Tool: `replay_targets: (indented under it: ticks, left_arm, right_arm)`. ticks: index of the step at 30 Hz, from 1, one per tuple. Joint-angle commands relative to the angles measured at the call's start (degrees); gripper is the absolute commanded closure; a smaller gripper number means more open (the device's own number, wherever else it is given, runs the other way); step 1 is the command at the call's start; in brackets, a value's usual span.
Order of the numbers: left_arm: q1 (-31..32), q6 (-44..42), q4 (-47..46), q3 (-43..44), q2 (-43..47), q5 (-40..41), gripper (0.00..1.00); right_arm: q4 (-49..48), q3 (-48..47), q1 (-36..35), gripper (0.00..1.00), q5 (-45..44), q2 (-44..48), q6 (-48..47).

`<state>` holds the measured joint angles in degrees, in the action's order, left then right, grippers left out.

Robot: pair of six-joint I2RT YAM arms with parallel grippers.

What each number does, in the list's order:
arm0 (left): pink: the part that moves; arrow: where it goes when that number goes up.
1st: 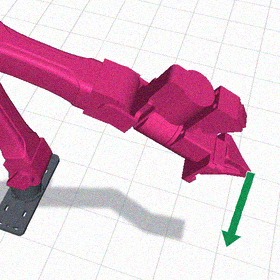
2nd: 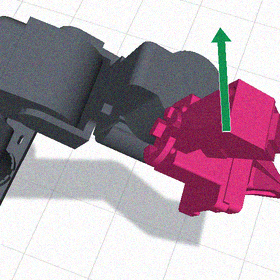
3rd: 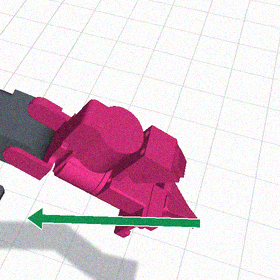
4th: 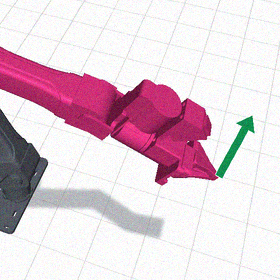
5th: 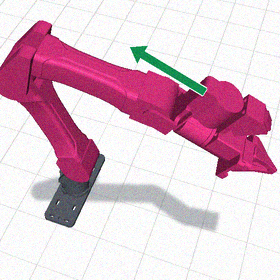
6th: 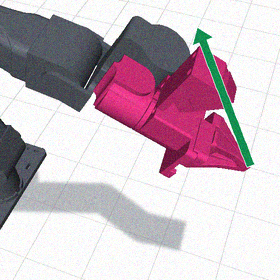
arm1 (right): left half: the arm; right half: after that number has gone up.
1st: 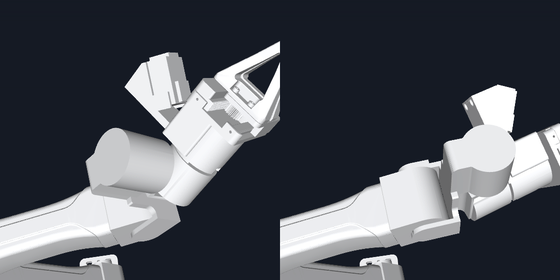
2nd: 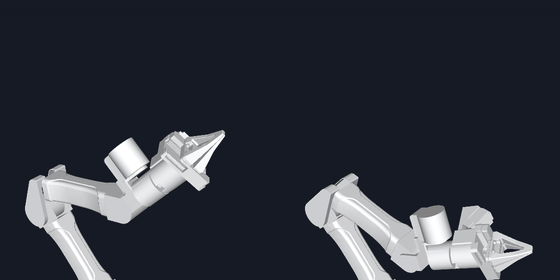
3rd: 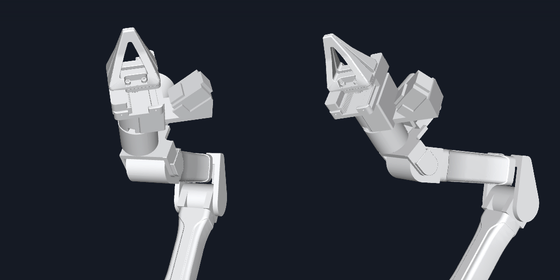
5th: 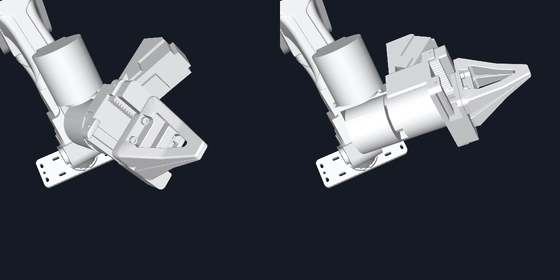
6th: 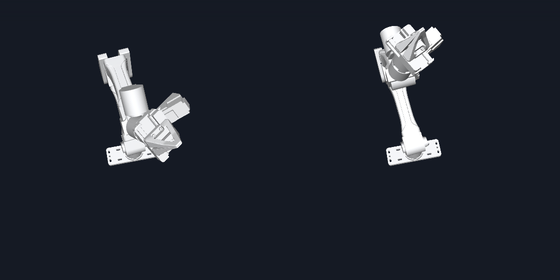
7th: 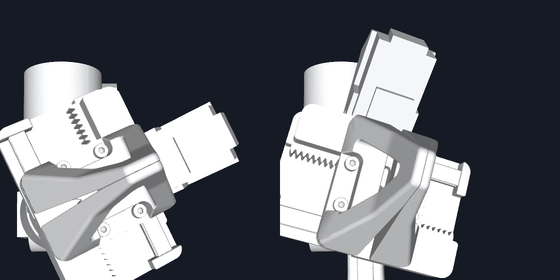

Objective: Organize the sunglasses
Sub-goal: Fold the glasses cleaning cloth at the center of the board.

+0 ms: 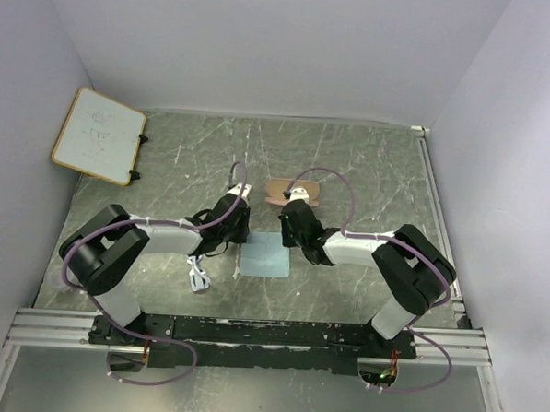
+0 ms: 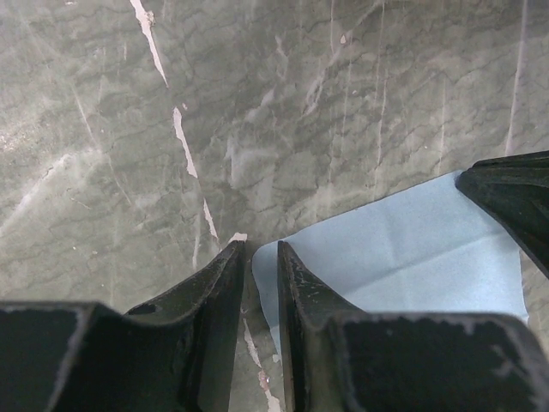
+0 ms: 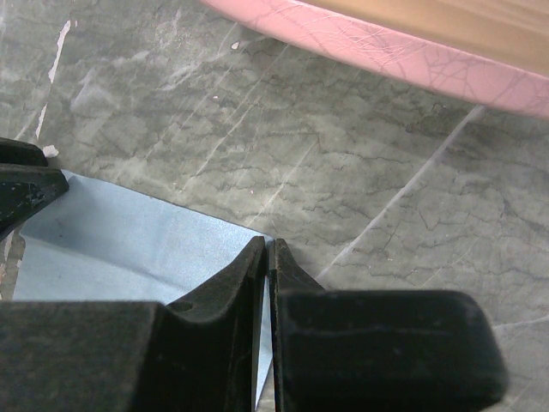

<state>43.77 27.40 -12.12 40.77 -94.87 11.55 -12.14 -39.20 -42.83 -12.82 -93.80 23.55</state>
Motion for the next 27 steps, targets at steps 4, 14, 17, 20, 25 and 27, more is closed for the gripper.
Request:
replay_targets:
  ticks: [4,14,17,20,25,27]
  left_arm:
    - [1.00,-0.68,2.43,1.44,-1.89,2.00,0.69]
    - [3.75,0.12,6.53,2.77,-2.22,7.39,0.67]
    - [3.98,0.70,6.31,2.39,-2.55,7.52,0.67]
    - [4.03,1.07,6.45,2.38,-3.01,7.78,0.68]
    - [4.02,1.24,6.72,2.60,-3.42,8.65,0.72]
    - [3.98,1.22,6.60,2.66,-3.57,8.51,0.74]
  right_arm:
    - [0.01,0.44,0.19,0.94,0.12,-0.79,0.45]
    - [-0.16,0.53,0.18,0.94,0.25,-0.81,0.61]
    - [-0.20,0.71,0.19,0.94,0.33,-0.70,0.62]
    - [-0.18,0.73,0.19,0.94,0.26,-0.60,0.66]
    - [-0.17,0.62,0.18,0.94,0.29,-0.75,0.70]
    - [-0.21,0.62,0.19,0.94,0.25,-0.73,0.63]
